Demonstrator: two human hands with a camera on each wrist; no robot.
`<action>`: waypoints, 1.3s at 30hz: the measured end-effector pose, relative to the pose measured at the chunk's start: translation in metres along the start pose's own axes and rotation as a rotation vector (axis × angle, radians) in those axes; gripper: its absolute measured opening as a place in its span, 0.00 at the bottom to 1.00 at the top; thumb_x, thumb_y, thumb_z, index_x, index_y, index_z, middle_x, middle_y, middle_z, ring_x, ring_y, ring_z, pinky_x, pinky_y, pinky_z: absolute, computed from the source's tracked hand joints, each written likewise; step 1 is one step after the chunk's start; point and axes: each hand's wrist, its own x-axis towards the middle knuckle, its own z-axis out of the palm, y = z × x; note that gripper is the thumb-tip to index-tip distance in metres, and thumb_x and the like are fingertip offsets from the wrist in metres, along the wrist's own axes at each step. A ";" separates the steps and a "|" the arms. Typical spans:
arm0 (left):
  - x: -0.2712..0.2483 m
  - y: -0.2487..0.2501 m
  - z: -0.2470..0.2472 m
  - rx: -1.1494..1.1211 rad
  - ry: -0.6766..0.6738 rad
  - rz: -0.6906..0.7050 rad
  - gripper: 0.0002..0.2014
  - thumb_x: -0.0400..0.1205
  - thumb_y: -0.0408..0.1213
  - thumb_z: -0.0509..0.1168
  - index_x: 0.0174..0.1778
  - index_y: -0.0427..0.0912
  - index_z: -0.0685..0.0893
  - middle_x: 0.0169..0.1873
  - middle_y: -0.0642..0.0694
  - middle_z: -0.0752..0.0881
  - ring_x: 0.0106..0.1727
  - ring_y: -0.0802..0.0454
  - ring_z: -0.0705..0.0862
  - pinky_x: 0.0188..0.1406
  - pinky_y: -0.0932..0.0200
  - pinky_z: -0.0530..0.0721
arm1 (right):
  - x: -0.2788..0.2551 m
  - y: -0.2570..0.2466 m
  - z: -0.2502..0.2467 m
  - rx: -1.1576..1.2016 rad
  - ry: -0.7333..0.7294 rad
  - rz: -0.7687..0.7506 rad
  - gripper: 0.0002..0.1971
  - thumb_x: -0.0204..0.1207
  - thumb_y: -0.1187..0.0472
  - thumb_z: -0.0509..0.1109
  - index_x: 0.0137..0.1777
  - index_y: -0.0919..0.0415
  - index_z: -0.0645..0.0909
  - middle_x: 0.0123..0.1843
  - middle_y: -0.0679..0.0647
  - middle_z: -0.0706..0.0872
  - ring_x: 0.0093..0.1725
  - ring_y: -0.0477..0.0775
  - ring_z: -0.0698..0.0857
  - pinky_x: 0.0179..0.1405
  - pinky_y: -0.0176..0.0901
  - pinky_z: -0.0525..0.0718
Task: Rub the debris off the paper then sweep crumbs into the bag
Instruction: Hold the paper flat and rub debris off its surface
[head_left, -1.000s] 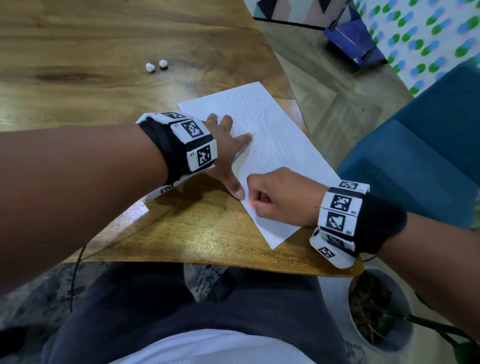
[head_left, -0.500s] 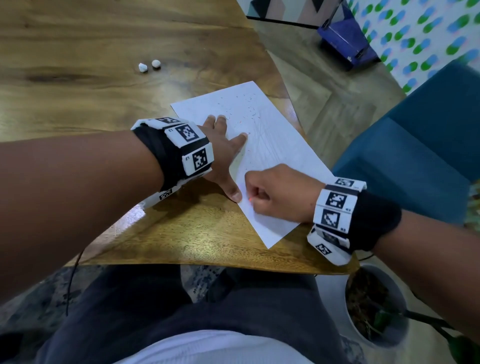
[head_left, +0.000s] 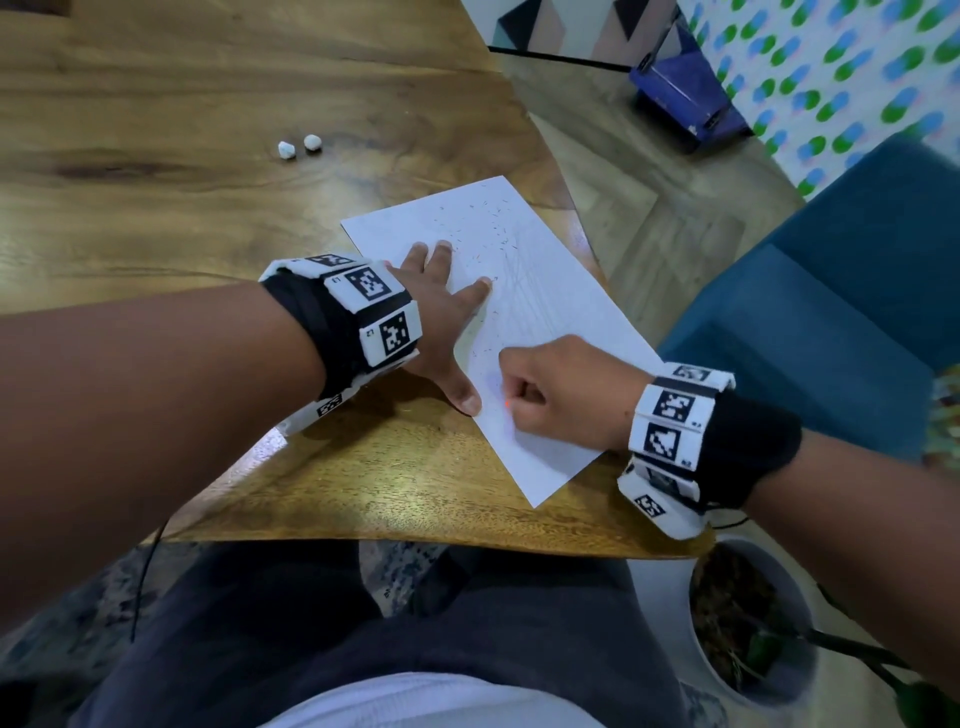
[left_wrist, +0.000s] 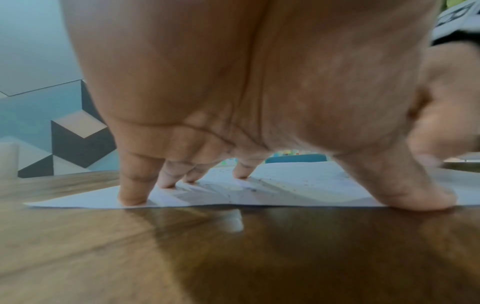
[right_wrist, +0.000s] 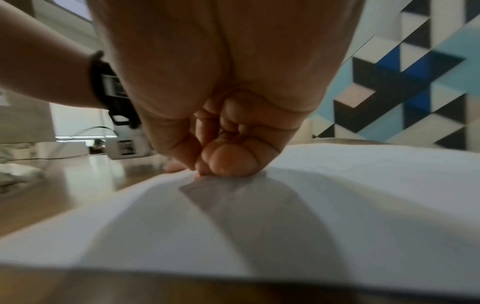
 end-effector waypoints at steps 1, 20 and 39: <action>0.000 0.000 0.000 0.000 -0.003 0.002 0.74 0.58 0.82 0.71 0.89 0.58 0.32 0.87 0.35 0.29 0.89 0.33 0.35 0.85 0.26 0.54 | -0.004 -0.005 0.003 -0.001 -0.033 -0.046 0.02 0.77 0.59 0.66 0.44 0.55 0.78 0.36 0.49 0.85 0.36 0.52 0.83 0.39 0.50 0.83; 0.005 -0.007 0.006 0.001 0.035 0.035 0.74 0.57 0.85 0.68 0.89 0.59 0.32 0.88 0.35 0.30 0.89 0.33 0.34 0.87 0.30 0.45 | 0.002 0.005 -0.007 -0.087 -0.087 -0.094 0.02 0.79 0.57 0.65 0.47 0.53 0.78 0.38 0.47 0.85 0.40 0.51 0.83 0.40 0.46 0.81; 0.000 -0.018 -0.008 0.041 0.046 0.082 0.64 0.63 0.81 0.69 0.90 0.58 0.48 0.88 0.39 0.50 0.89 0.39 0.52 0.81 0.35 0.69 | 0.046 0.019 -0.019 0.264 0.209 0.260 0.02 0.75 0.60 0.68 0.46 0.55 0.80 0.38 0.46 0.84 0.31 0.45 0.80 0.33 0.40 0.80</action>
